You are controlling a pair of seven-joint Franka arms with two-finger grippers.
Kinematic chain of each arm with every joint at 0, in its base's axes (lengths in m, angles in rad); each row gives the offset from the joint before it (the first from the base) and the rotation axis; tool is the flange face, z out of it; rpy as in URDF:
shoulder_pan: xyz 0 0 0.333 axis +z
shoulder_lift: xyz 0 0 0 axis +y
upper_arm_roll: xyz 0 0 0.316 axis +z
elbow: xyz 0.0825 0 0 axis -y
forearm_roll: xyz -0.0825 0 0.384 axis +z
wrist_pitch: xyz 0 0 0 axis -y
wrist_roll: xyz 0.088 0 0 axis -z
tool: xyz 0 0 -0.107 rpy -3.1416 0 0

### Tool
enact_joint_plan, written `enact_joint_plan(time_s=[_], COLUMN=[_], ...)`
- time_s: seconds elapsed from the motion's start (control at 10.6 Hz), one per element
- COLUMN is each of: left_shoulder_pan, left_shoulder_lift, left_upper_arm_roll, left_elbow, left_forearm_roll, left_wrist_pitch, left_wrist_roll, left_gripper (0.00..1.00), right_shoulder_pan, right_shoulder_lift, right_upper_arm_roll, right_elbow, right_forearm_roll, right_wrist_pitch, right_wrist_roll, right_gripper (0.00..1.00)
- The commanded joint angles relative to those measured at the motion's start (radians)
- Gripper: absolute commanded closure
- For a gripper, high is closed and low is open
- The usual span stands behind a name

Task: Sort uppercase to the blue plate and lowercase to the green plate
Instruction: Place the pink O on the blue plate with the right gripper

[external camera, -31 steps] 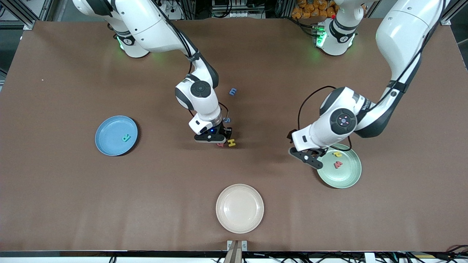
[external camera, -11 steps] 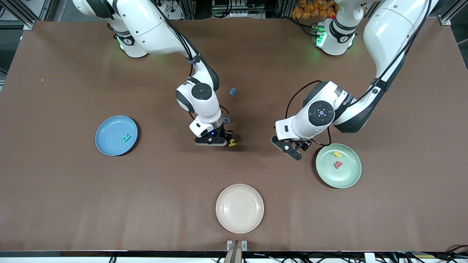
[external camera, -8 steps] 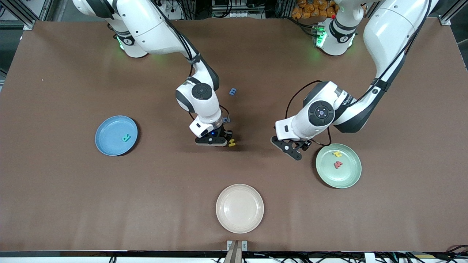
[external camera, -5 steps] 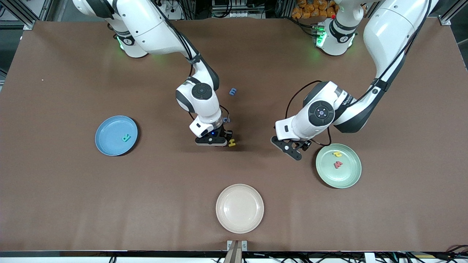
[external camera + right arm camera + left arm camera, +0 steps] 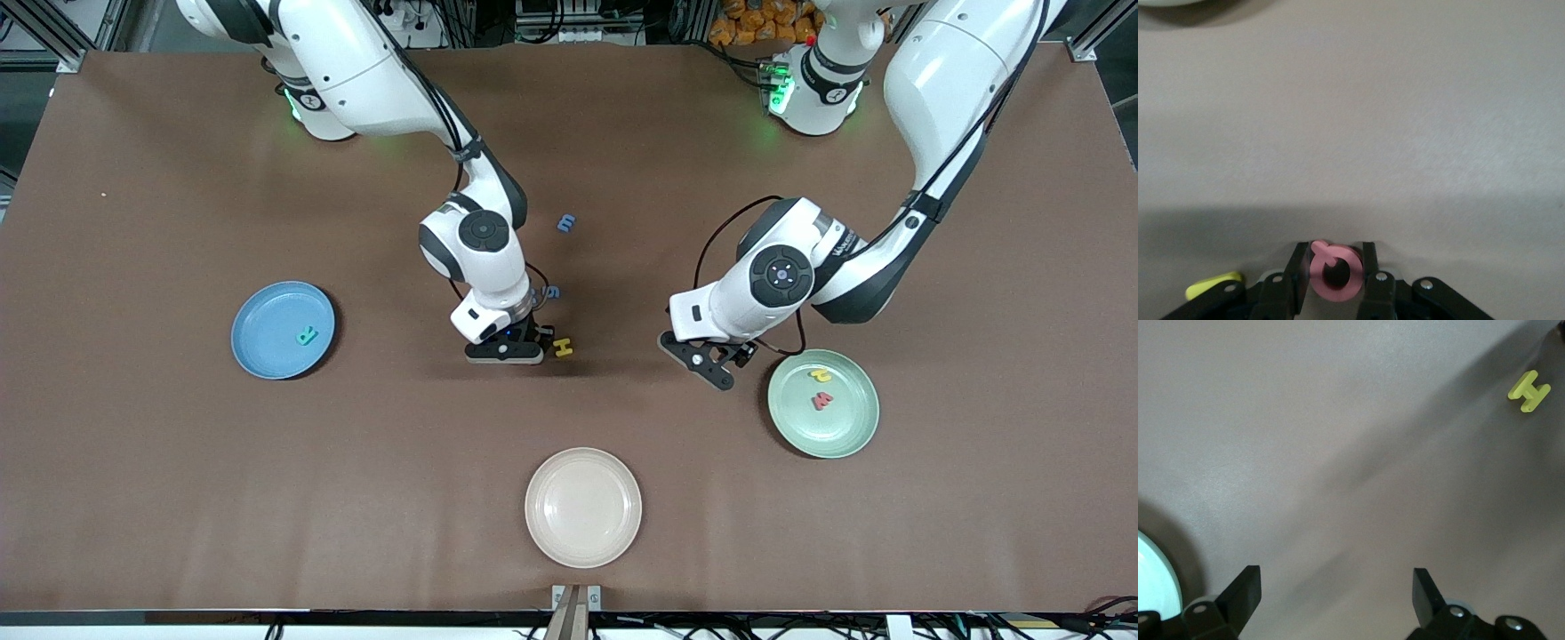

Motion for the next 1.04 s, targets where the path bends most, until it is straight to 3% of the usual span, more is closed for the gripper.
enact_joint_plan(time_s=[0.0, 0.28, 0.57, 0.76, 0.95], left_shoulder_pan=[0.002, -0.025, -0.097, -0.183, -0.267], left_shoulder_lift=[-0.002, 0.009, 0.047, 0.078, 0.147], left_upper_arm_roll=[-0.008, -0.031, -0.078, -0.078, -0.071], left_elbow=[0.003, -0.002, 0.0, 0.0, 0.004], left_forearm_roll=[-0.004, 0.005, 0.075, 0.182, 0.362], left_wrist_pitch=[-0.006, 0.04, 0.08, 0.135, 0.247], left_wrist_roll=[0.0, 0.015, 0.023, 0.023, 0.023], left_gripper=[0.0, 0.0, 0.0, 0.0, 0.0], right_shoulder_pan=[-0.029, -0.095, -0.21, -0.309, -0.417], right_shoulder_lift=[-0.025, -0.05, -0.11, -0.166, -0.212], right_upper_arm_roll=[-0.004, -0.003, -0.003, -0.004, -0.02], right_elbow=[0.011, 0.005, -0.003, -0.061, -0.113], right_forearm_roll=[-0.005, -0.002, 0.001, 0.001, -0.001], right_wrist_pitch=[-0.056, -0.102, -0.226, -0.261, -0.278], right_wrist_roll=[-0.08, -0.212, -0.466, -0.617, -0.766], right_gripper=[0.73, 0.73, 0.73, 0.72, 0.72])
